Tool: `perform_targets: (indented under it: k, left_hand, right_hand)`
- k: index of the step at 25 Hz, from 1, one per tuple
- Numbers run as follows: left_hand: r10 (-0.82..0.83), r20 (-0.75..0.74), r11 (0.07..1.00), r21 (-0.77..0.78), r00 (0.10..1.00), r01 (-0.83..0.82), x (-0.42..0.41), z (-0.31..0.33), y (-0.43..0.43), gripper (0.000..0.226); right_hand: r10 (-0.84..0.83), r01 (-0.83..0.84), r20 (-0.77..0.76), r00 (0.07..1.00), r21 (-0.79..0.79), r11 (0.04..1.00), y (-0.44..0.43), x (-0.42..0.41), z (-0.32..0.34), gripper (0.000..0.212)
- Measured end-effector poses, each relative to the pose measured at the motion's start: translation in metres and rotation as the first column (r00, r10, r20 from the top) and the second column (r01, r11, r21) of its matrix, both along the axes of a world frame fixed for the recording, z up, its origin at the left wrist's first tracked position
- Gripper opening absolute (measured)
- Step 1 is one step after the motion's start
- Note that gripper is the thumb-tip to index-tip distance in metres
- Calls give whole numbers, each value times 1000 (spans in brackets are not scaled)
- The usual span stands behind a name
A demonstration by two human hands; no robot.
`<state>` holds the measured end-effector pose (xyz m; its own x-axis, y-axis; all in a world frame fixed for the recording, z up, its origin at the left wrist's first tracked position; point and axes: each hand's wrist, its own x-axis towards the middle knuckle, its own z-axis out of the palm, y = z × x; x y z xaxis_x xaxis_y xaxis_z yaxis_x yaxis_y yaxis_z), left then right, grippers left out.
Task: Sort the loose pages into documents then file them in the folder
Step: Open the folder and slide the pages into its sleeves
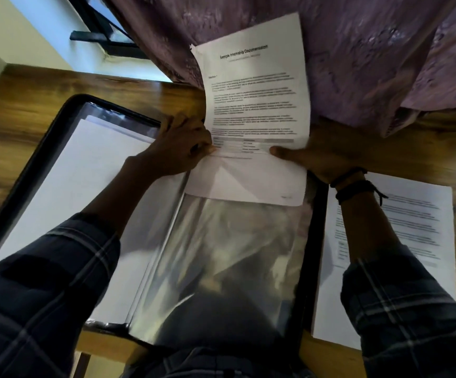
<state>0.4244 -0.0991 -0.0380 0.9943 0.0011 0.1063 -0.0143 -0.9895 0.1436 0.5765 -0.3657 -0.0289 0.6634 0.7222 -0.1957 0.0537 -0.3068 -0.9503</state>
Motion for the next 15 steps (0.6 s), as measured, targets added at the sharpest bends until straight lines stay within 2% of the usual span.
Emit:
perform_targets:
  k: [4,6,7,9,12,13,15]
  left_hand:
    - [15,41,994,-108,999,-10,0,-1,-18,42]
    - [-29,82,985,-167,996,43,4,-5,-37,35]
    - [-62,123,979,-186,990,84,6,-8,-46,31]
    - [-86,181,970,-208,980,124,10,-11,-54,26]
    - [-61,168,972,-215,984,97,9,-12,-54,24]
    - [-49,148,972,-222,988,82,8,-11,-53,24]
    - [-36,103,967,-246,994,61,8,-7,-52,28]
  right_hand:
    - [-193,217,-165,967,142,966,8,1,-10,45]
    - [-143,165,-206,968,94,982,8,2,-11,59]
    - [-79,88,-224,971,31,996,7,4,-8,62]
    - [-5,9,-257,966,13,1000,7,10,-5,60]
    - [-162,200,-311,937,95,975,3,20,-1,67]
    - [-133,156,-293,947,56,986,0,23,3,66]
    - [25,-33,-268,963,-26,999,-2,23,7,55]
